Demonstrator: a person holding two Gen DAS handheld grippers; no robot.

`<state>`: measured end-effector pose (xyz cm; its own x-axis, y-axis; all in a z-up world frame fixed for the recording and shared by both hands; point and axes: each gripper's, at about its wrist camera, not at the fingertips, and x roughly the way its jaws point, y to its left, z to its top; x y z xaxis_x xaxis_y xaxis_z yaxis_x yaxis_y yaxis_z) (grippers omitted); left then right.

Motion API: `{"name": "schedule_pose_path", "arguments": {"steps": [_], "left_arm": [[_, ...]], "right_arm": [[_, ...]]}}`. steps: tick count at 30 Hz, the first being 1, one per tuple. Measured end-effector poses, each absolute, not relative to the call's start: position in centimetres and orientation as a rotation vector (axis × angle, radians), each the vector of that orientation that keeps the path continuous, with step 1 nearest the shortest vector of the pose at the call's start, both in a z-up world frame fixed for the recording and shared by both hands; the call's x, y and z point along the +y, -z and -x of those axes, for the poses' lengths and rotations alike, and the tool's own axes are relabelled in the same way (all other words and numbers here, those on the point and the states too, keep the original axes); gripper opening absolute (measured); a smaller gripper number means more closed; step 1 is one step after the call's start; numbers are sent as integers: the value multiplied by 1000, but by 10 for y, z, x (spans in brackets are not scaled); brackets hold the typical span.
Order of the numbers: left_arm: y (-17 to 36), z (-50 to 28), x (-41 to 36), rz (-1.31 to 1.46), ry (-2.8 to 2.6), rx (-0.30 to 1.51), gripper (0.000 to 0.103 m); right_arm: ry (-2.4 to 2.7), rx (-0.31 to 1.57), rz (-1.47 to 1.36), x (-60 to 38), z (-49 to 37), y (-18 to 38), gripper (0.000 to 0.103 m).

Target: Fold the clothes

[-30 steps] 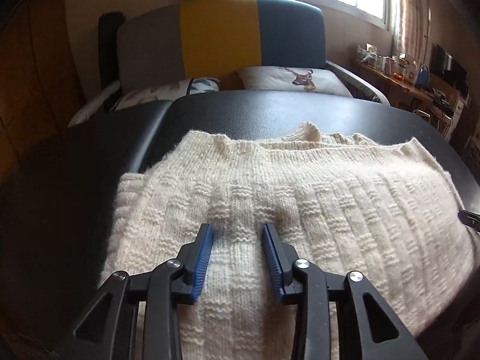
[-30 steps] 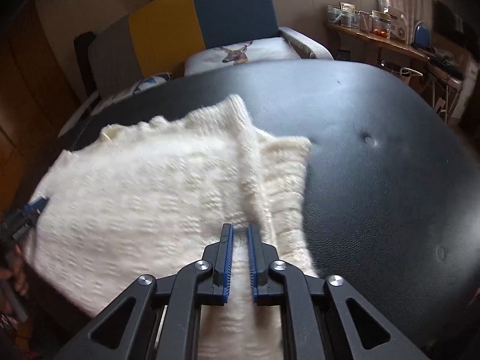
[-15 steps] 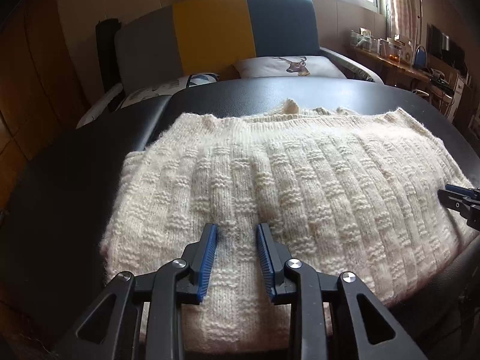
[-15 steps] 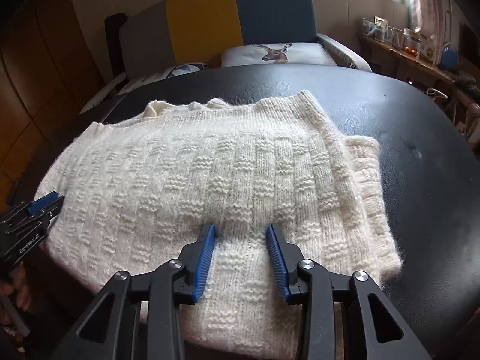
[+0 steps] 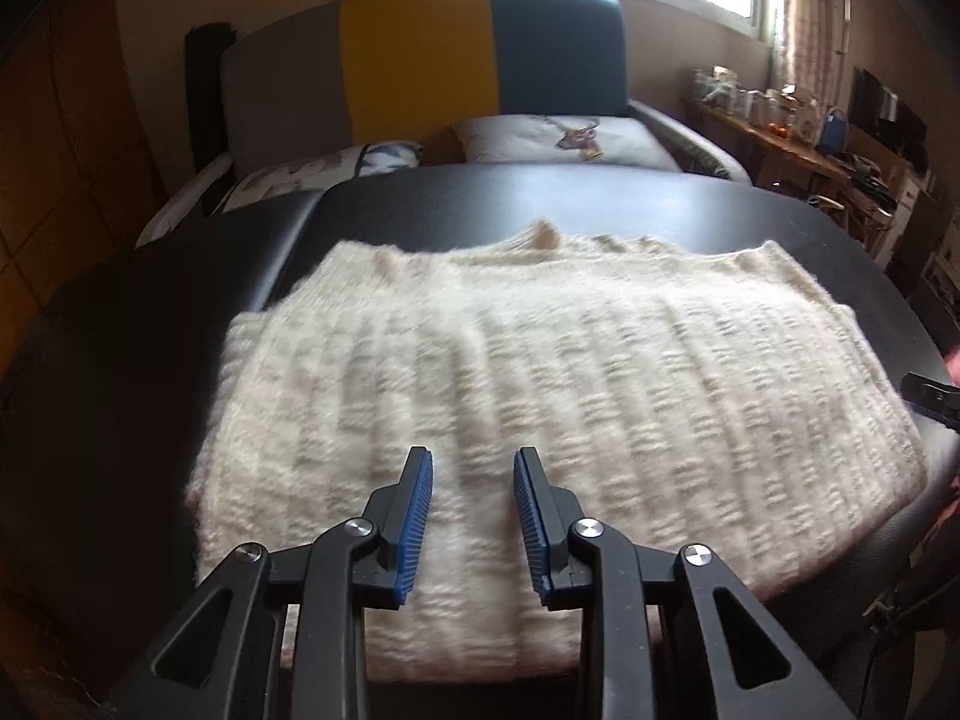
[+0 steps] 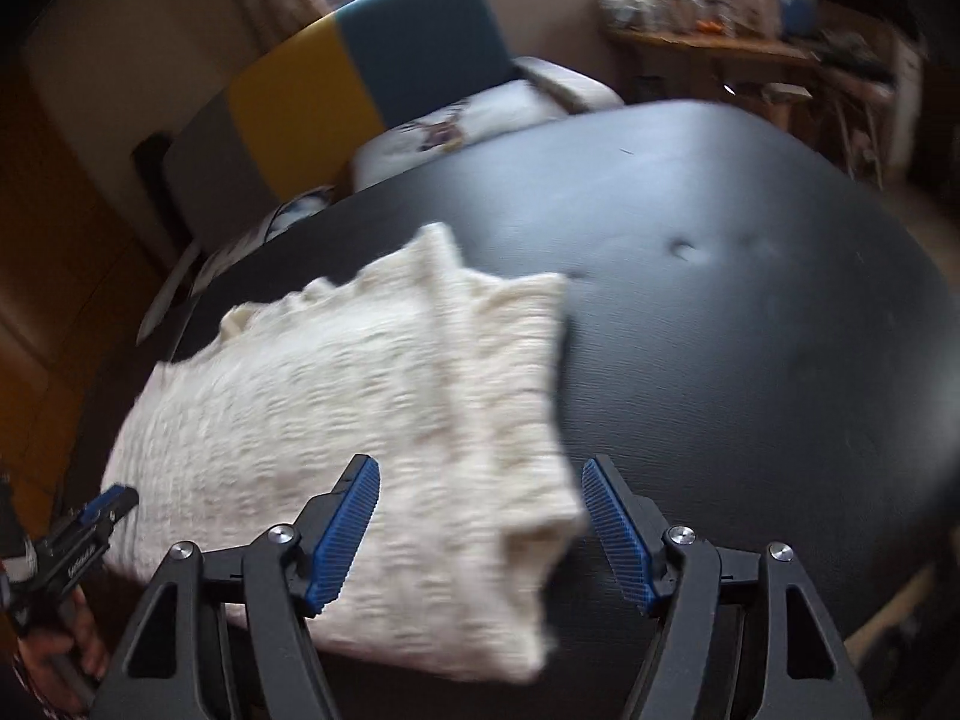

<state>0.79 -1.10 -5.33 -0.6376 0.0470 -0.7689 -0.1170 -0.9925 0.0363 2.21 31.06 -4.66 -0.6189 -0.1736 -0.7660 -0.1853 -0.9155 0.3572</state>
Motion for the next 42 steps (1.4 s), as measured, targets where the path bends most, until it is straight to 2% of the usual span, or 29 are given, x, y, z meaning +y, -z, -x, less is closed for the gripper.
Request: {"name": "schedule_pose_path", "arguments": {"steps": [7,11,12,14,20,22,25,27,29,35,42], "left_arm": [[43,-1,25,1185,-2689,152,28],[42,0,46,1130,-2617,151,27],[41,-1,50,1115,-2624,168,23],[43,0,55,1109,-2607,160,20],[59,-4,52,1159,-2549,1,8],[63,-9,51,1158,-2532,-59,7],[64,-16,59,1133,-2549,-16,7],[68,-13,65,1148,-2542,29,7],[76,-7,69,1197,-2528,50,7],[86,-4,65,1208,-2492,-4,7],[89,-5,67,1198,-2493,-15,7]], "right_arm": [[-2661,1014,1402,339,-17,79,72],[-2680,1134,1379,339,-12,83,72],[-2689,1151,1380,337,-10,84,72],[-2711,1172,1383,333,-6,86,72],[-2772,1175,1400,318,2,87,74],[-2785,1203,1401,316,4,88,74],[-2802,1204,1403,313,6,89,73],[-2807,1187,1404,311,8,90,63],[-2805,1161,1410,309,9,93,35],[-2806,1152,1416,310,8,97,28],[-2762,1449,1380,326,7,82,22]]}}
